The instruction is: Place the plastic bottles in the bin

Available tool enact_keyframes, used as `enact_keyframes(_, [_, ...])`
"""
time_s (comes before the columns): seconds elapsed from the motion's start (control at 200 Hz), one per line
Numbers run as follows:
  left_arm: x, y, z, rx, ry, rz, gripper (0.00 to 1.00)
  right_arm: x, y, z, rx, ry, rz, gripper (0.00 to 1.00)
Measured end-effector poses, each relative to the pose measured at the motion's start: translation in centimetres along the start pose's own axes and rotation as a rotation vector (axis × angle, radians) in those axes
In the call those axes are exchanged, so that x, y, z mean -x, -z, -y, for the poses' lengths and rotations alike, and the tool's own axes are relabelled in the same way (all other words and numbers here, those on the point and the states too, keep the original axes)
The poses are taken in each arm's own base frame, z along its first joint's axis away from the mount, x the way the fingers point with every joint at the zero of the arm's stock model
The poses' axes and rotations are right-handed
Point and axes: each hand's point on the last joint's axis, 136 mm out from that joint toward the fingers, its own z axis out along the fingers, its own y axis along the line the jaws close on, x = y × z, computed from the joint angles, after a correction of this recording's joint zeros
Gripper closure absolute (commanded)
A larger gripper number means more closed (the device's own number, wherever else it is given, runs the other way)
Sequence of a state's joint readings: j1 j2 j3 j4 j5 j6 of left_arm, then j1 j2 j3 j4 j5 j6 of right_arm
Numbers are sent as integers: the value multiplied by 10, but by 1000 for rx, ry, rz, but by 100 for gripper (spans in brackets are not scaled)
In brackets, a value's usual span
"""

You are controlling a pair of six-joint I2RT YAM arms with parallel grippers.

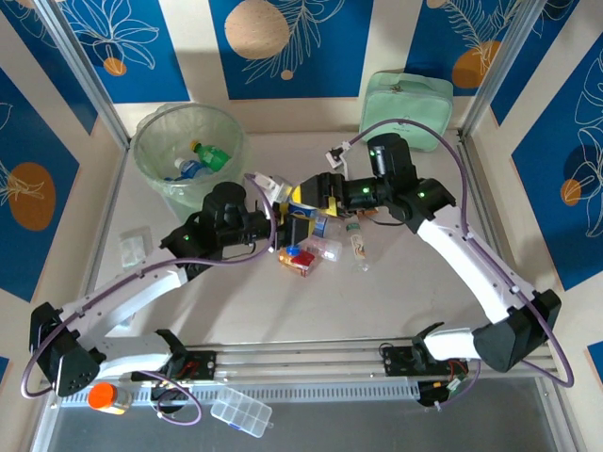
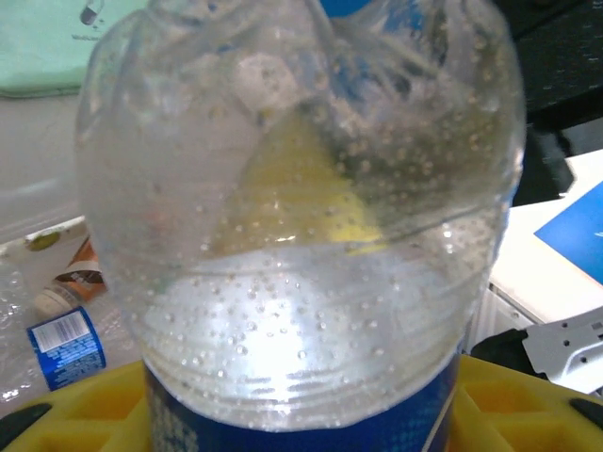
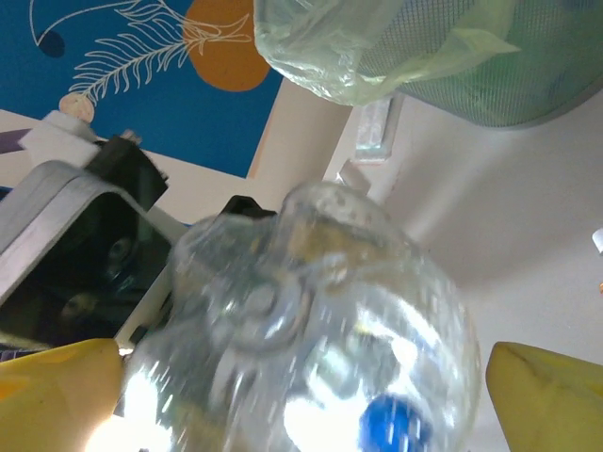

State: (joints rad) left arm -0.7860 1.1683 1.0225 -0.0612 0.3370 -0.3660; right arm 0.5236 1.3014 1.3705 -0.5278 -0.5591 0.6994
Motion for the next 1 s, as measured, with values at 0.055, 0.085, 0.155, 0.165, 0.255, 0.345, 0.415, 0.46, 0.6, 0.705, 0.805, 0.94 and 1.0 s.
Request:
enact_keyframes(0.055, [0, 3, -1, 12, 2, 8, 58, -1, 5, -3, -10, 15, 15, 1])
enact_keyframes(0.085, [0, 5, -2, 18, 2, 13, 59, -1, 8, -4, -13, 23, 24, 1])
enact_keyframes(0.155, [-1, 9, -4, 34, 7, 21, 59, -1, 16, -8, -19, 41, 46, 1])
enact_keyframes(0.165, [-1, 10, -4, 37, 8, 23, 59, -1, 17, -8, -19, 44, 50, 1])
enact_keyframes(0.255, [-1, 14, -6, 53, 16, 33, 59, -3, 26, -10, -32, 59, 75, 1])
enact_keyframes(0.345, [2, 19, -7, 72, 19, 46, 59, -6, 33, -9, -43, 68, 97, 1])
enact_keyframes(0.415, [3, 22, -9, 91, 25, 51, 59, -9, 37, -8, -48, 71, 109, 1])
enact_keyframes(0.46, [3, 24, -10, 104, 32, 52, 59, -11, 39, -8, -52, 73, 117, 1])
enact_keyframes(0.6, [-1, 32, -20, 171, 59, 41, 60, -10, 49, -6, -81, 82, 157, 0])
enact_keyframes(0.705, [2, 39, -28, 232, 71, 36, 60, -10, 58, -3, -115, 80, 191, 1])
enact_keyframes(0.805, [19, 51, -31, 285, 78, 55, 60, -15, 62, 7, -163, 60, 196, 1])
enact_keyframes(0.94, [56, 72, -35, 354, 95, 114, 61, -25, 66, 26, -248, 26, 189, 2])
enact_keyframes(1.0, [73, 82, -41, 393, 109, 139, 61, -30, 68, 34, -285, 11, 183, 2])
